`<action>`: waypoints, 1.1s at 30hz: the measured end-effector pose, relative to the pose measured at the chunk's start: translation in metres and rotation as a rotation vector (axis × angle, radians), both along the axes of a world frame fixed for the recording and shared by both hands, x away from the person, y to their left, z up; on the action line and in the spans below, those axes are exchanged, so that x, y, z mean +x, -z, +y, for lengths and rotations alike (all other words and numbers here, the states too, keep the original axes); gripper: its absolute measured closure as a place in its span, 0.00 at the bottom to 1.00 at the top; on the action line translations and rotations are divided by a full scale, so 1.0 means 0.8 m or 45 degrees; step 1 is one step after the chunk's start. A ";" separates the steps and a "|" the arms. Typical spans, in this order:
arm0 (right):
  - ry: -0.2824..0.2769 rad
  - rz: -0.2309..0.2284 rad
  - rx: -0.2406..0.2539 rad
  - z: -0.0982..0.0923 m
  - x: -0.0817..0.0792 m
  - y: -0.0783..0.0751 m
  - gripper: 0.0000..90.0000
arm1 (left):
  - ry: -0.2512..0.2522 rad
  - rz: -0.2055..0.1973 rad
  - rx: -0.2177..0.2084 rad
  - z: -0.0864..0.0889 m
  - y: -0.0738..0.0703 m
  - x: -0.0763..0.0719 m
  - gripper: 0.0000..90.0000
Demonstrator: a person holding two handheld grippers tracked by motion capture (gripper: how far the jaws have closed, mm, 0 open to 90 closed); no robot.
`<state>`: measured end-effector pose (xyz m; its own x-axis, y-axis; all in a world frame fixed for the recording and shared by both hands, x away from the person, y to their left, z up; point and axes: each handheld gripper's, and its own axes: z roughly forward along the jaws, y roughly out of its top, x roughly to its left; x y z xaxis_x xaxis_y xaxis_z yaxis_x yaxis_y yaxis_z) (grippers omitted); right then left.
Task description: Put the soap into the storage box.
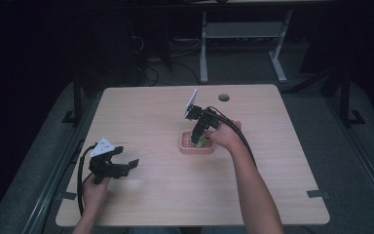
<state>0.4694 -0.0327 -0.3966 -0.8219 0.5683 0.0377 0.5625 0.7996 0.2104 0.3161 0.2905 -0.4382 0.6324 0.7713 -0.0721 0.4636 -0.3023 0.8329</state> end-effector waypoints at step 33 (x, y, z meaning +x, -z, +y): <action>0.060 -0.065 0.081 -0.053 -0.019 -0.032 0.22 | 0.011 0.007 0.014 -0.002 0.000 0.000 0.16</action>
